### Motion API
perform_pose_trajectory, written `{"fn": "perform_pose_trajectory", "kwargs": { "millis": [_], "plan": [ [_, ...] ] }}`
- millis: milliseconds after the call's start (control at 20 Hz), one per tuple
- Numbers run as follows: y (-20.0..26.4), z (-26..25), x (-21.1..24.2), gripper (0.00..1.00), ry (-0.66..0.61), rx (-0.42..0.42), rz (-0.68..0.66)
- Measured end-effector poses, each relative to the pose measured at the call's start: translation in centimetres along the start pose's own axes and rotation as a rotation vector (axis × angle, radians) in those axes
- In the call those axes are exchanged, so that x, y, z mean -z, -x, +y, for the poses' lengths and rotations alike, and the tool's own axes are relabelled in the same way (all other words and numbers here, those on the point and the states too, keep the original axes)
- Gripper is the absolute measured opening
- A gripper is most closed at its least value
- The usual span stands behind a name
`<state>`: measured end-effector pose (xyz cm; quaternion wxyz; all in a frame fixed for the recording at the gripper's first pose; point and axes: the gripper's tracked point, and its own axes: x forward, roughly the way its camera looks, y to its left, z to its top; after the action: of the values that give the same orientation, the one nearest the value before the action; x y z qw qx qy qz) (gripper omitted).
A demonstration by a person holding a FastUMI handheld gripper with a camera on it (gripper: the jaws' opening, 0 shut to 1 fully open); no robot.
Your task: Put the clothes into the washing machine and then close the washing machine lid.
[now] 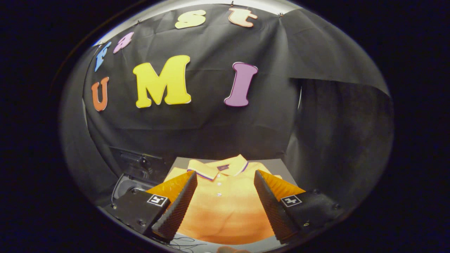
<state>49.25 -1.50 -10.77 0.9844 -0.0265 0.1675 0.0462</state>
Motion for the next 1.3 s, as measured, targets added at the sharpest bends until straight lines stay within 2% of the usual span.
{"fn": "perform_pose_trajectory", "kwargs": {
  "millis": [250, 650, 950, 1300],
  "plan": [
    [-3.9, 0.1, 2.3, 1.0, -0.014, -0.018, 0.104],
    [-7.2, 0.1, 4.9, 1.0, -0.003, -0.013, 0.224],
    [-8.2, -0.1, 7.7, 1.0, -0.043, -0.003, 0.34],
    [-8.2, 0.0, 8.1, 1.0, -0.04, -0.001, 0.386]
  ]
}}
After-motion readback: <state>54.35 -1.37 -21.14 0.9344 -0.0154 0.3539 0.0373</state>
